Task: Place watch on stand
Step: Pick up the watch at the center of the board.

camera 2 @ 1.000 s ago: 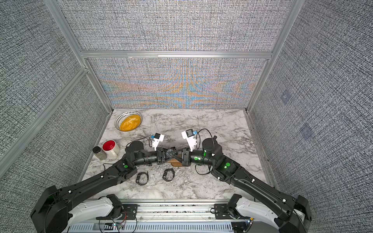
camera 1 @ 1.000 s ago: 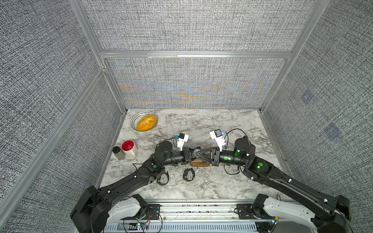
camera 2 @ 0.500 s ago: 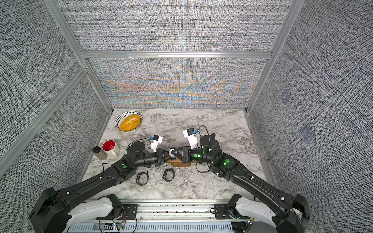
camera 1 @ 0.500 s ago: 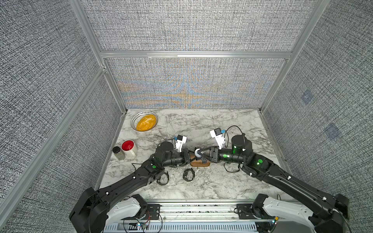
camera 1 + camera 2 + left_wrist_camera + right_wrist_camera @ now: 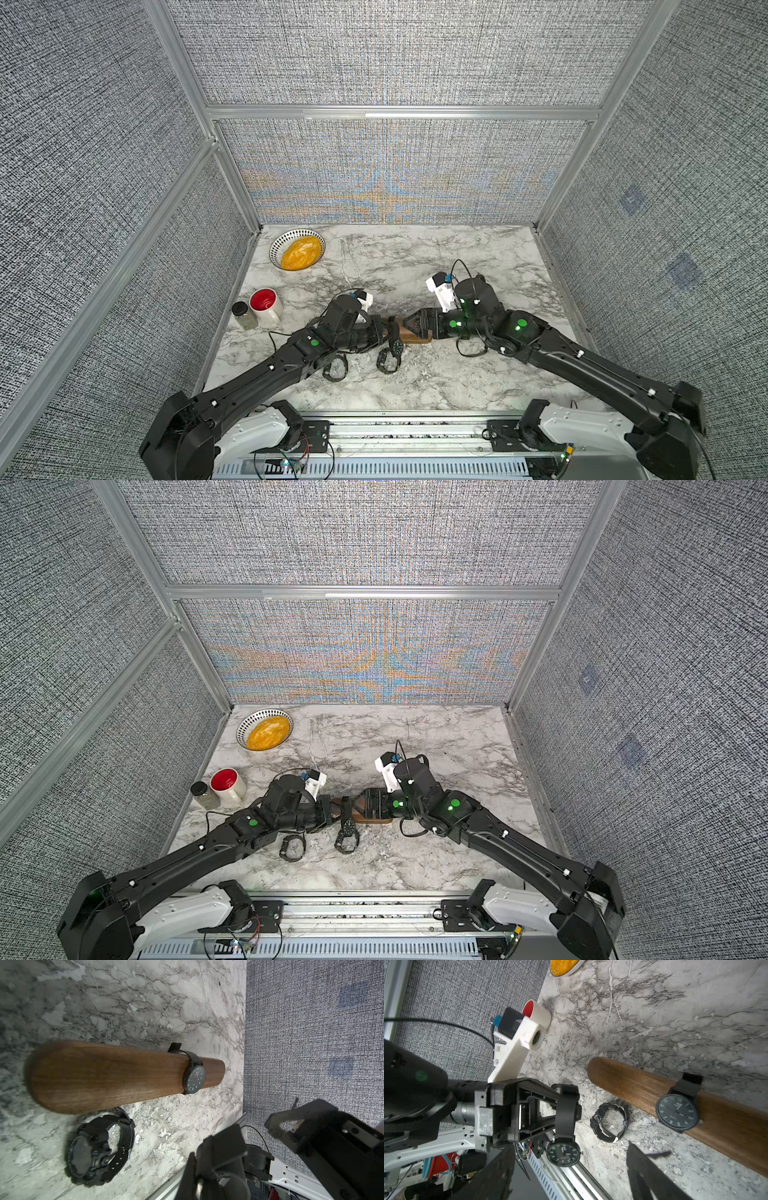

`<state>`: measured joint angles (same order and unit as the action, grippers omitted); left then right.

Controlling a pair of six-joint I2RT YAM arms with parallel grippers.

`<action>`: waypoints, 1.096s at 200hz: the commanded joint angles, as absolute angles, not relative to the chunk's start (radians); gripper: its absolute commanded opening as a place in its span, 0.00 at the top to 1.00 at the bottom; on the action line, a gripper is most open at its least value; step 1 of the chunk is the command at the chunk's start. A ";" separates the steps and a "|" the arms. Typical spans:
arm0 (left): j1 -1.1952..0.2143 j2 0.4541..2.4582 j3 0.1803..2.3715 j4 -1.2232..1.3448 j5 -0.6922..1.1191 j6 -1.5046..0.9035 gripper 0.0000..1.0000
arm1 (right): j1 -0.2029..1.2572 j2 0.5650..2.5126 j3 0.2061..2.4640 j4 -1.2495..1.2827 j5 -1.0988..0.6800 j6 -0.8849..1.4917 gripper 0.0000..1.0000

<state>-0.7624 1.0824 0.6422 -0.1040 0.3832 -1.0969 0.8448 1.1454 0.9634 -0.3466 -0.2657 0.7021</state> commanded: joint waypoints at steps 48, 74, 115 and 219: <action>-0.760 1.075 0.649 -0.102 0.324 -1.132 1.00 | 0.973 1.174 0.967 -0.371 -0.178 0.708 0.05; -0.759 1.074 0.648 -0.084 0.319 -1.149 1.00 | 1.022 1.203 0.964 -0.366 -0.148 0.731 0.02; -0.759 1.071 0.644 -0.056 0.323 -1.172 1.00 | 1.035 1.226 0.935 -0.324 -0.122 0.765 0.04; -0.759 1.055 0.634 -0.034 0.333 -1.188 1.00 | 1.034 1.306 0.967 -0.282 -0.108 0.750 0.19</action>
